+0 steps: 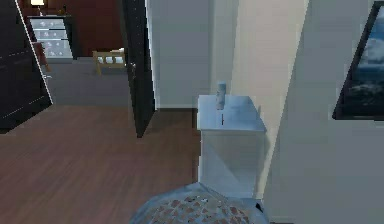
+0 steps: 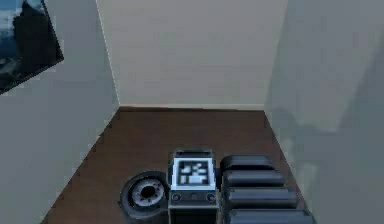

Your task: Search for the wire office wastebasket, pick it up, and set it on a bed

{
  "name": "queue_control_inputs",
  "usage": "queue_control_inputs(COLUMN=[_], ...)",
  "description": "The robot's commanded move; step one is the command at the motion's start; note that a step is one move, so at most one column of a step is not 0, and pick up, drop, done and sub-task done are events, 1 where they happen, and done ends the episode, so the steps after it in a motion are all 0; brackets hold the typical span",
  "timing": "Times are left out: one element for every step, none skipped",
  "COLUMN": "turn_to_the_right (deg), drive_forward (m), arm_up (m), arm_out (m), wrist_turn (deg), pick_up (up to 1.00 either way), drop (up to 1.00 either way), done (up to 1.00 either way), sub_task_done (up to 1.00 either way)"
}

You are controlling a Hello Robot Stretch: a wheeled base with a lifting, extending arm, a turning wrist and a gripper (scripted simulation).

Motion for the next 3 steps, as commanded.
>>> queue_control_inputs(turn_to_the_right=[-15.0, 0.0, -18.0], drive_forward=[0.00, 0.15, 0.00], arm_up=[0.00, 0.00, 0.00], arm_out=[0.00, 0.00, 0.00], wrist_turn=[0.0, 0.0, 0.0], pick_up=[0.00, 0.00, 0.00], drop=[0.00, 0.00, 0.00], done=[0.00, 0.00, 0.00], sub_task_done=[0.00, 0.00, 0.00])
